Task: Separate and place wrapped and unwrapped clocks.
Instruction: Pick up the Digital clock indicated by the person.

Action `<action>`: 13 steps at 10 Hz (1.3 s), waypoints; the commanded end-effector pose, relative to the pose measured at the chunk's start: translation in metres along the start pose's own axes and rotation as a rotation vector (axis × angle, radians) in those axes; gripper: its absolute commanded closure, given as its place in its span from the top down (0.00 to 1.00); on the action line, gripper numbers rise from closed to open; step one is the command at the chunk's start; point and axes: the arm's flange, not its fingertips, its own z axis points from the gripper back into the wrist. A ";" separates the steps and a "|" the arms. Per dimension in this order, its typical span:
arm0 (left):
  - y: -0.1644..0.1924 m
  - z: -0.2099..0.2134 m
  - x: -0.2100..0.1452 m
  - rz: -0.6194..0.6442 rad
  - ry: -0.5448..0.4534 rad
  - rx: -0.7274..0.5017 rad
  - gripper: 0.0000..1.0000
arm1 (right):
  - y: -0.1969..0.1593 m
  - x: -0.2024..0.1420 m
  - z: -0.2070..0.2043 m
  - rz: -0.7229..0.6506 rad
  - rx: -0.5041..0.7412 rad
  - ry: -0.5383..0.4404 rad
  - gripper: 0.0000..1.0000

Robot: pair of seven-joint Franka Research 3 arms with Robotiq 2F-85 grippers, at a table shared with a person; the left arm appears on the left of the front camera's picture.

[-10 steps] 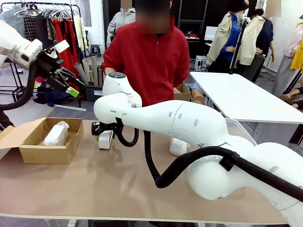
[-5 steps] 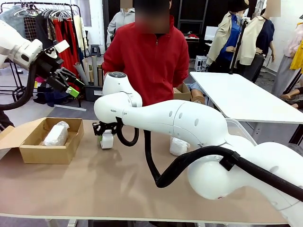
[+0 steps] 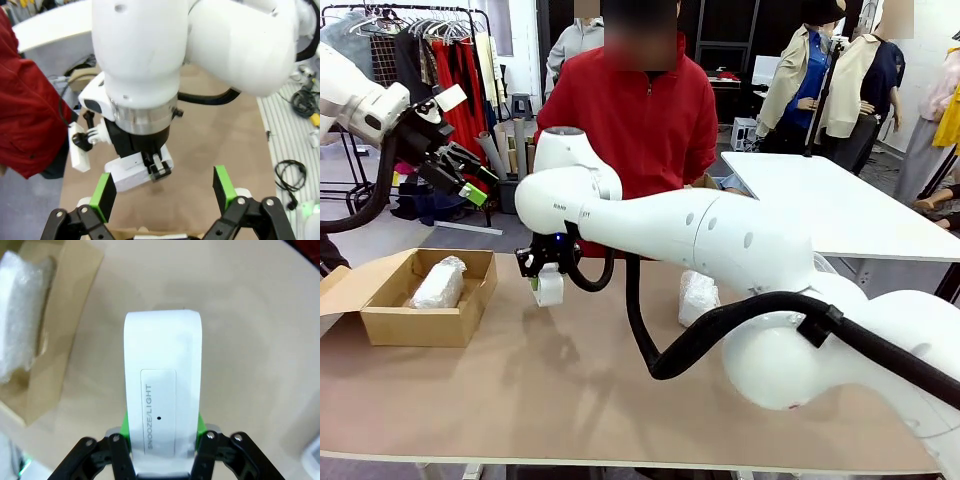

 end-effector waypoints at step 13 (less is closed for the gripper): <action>-0.001 0.002 0.000 0.003 -0.003 -0.005 1.00 | -0.062 -0.200 0.219 0.406 -0.153 0.634 0.00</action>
